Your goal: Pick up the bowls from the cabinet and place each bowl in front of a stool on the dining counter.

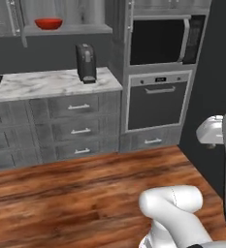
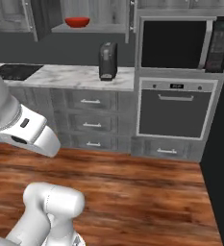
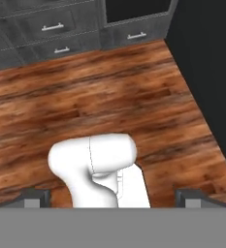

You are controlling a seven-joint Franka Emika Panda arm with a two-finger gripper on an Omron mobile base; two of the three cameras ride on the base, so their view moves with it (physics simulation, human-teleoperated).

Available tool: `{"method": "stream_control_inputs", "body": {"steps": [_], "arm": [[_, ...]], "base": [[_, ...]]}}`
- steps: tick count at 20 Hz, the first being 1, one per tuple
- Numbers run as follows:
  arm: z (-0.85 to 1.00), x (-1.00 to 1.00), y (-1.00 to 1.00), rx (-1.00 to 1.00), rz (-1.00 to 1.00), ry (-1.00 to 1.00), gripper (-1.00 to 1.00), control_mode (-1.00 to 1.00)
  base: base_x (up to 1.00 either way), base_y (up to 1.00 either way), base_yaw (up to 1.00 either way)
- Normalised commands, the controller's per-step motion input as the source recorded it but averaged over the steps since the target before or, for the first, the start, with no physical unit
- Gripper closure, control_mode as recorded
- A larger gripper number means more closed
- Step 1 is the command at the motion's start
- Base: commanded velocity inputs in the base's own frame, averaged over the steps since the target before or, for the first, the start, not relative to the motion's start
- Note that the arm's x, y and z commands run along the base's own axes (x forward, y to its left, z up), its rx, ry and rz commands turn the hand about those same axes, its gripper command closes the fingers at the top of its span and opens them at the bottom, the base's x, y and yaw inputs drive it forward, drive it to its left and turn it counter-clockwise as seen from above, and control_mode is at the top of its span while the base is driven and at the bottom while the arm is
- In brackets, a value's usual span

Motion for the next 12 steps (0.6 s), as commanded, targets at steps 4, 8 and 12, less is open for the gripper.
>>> {"method": "stream_control_inputs", "body": {"steps": [4,8,12], "arm": [[0.0,0.0,0.0,0.0,0.0,0.0,-1.0,1.0],[0.0,0.0,0.0,0.0,0.0,0.0,-1.0,1.0],[0.0,0.0,0.0,0.0,0.0,0.0,-1.0,1.0]], "base": [[1.0,0.51,0.0],[0.99,0.71,0.0],[0.79,0.75,-0.03]]}}
